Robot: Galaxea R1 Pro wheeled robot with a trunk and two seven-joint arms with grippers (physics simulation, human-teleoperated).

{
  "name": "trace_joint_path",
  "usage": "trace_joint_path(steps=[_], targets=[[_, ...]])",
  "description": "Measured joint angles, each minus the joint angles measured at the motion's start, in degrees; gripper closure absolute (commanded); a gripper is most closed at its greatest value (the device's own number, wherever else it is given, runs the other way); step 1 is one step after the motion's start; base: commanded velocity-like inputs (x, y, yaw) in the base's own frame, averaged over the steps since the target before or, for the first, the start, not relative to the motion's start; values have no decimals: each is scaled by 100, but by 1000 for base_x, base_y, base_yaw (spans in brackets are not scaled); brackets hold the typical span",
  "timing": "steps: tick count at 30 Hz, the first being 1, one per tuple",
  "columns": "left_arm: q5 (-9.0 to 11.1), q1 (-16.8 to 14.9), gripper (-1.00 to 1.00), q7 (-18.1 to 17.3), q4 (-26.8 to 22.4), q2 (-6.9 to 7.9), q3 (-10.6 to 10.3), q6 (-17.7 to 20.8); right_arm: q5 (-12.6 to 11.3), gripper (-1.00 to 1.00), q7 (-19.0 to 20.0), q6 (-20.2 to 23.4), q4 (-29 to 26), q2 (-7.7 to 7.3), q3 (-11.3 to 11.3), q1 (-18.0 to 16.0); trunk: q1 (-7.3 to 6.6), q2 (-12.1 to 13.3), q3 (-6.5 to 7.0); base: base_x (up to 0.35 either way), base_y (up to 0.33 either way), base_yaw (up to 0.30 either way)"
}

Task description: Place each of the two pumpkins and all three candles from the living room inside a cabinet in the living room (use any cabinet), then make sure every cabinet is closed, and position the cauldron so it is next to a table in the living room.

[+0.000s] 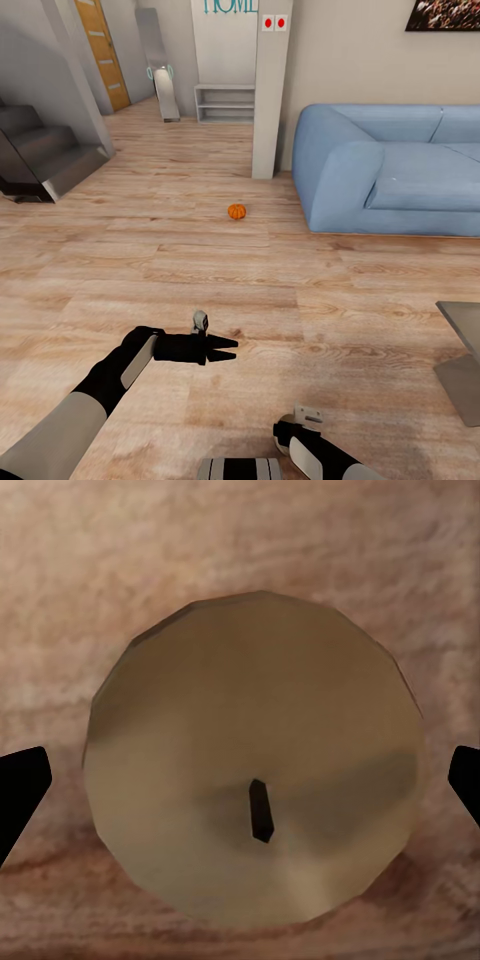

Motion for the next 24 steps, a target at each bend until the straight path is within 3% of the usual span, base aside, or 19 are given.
trace_joint_path(steps=[24], targets=[[-4, 0, -100, -1, 1, -5, -2, 0, -1, -100, 0, -41, 0, -3, 24, 0, 0, 0, 0, 0, 0, 0]])
